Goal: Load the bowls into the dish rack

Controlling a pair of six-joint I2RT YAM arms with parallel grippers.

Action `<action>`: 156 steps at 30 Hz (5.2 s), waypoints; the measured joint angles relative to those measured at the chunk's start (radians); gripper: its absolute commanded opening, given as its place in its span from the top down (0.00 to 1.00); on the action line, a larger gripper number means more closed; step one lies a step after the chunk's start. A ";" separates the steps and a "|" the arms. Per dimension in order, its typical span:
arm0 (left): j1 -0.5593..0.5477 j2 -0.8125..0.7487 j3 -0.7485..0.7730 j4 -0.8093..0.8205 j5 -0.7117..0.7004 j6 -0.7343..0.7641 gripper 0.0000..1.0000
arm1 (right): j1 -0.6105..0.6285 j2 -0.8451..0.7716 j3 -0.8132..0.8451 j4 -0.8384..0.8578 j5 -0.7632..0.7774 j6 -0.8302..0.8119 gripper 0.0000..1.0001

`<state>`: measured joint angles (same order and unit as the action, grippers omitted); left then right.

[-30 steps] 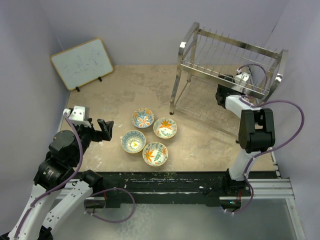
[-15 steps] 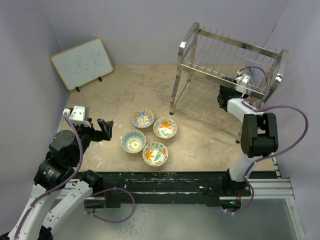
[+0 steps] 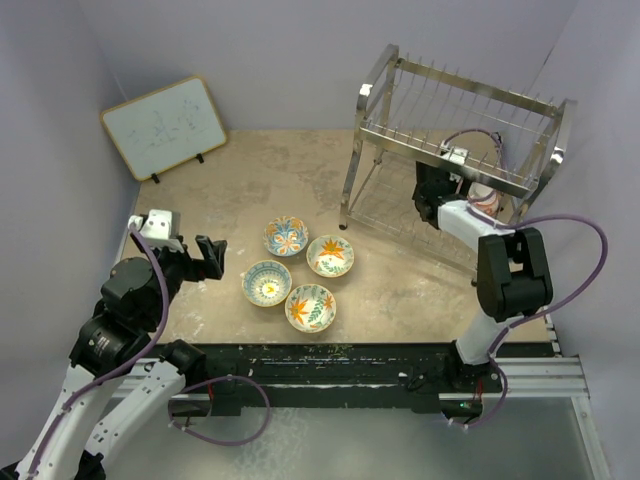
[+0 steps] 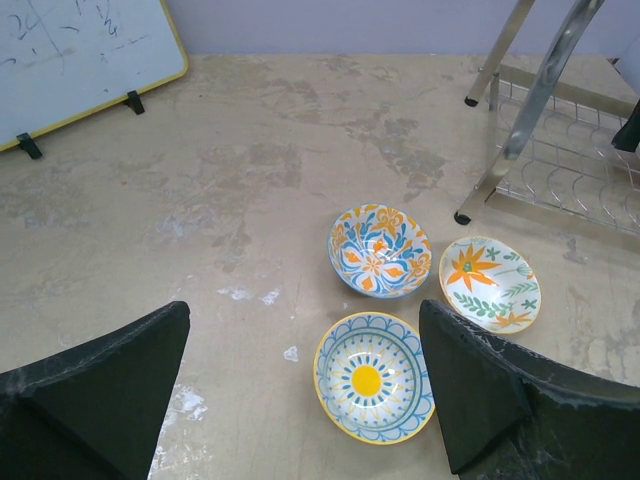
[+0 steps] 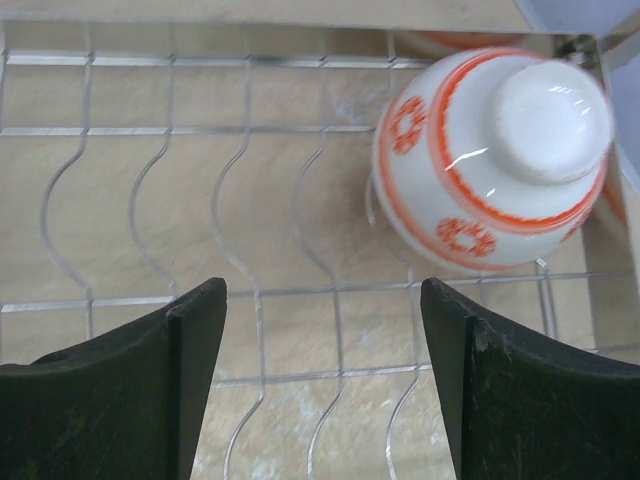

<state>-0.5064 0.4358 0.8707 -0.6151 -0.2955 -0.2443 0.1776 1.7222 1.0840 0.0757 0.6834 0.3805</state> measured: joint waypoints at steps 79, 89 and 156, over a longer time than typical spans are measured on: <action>0.000 -0.011 0.004 -0.043 -0.058 -0.035 0.01 | 0.810 0.132 0.045 -0.053 -0.203 0.111 0.56; 0.000 -0.006 0.004 -0.042 -0.058 -0.035 0.01 | 0.824 0.143 0.062 -0.117 -0.112 0.151 0.89; 0.000 0.013 0.038 -0.045 -0.049 -0.042 0.01 | 0.118 -0.262 -0.579 1.012 -1.012 0.814 1.00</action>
<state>-0.5064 0.4484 0.9085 -0.6601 -0.3443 -0.2863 0.2958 1.4597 0.5045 1.0882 -0.3290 1.1942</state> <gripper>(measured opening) 0.990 0.041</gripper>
